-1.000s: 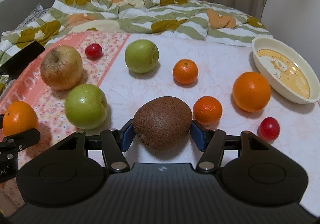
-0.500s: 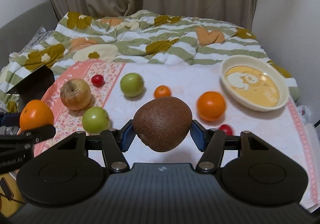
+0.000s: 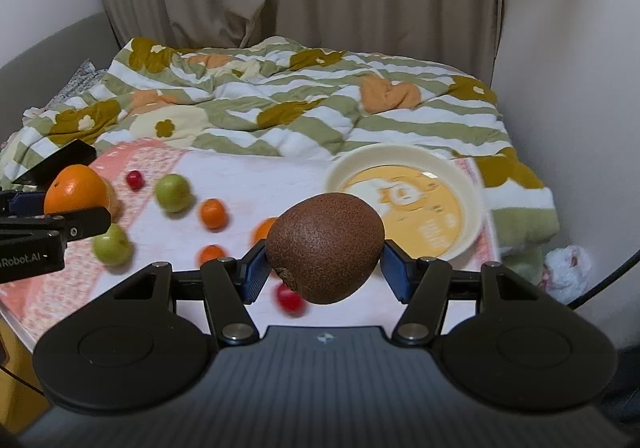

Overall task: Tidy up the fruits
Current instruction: 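Carry the orange into the white bowl and open the left tool while the right carries the kiwi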

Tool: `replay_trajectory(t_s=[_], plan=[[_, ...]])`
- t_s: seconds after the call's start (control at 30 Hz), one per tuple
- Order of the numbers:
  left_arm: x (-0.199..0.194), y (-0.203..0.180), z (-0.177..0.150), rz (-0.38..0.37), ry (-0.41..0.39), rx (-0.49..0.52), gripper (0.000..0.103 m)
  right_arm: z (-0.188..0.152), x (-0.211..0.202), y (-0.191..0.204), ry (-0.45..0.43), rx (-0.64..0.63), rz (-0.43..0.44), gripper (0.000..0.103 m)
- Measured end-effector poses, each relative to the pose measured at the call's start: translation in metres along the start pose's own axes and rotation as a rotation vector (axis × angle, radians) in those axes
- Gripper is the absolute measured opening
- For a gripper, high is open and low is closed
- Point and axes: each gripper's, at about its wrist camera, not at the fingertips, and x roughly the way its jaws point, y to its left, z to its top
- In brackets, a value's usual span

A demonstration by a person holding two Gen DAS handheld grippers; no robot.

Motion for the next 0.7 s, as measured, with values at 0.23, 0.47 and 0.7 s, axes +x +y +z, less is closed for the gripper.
replay_trajectory(t_s=[0.23,0.47,0.7], plan=[[0.038,-0.050,0.024,-0.033,0.005,-0.005,0.064,0.020,0.023,-0.064,-0.008,-0.034,-0.014,0.075],[0.092,-0.092,0.048,-0.074,0.040,0.085,0.064,0.034,0.057,-0.110,-0.007,0.014,-0.023,0.075],[0.156,-0.121,0.065,-0.124,0.076,0.182,0.064,0.041,0.089,-0.139,0.009,0.075,-0.042,0.075]])
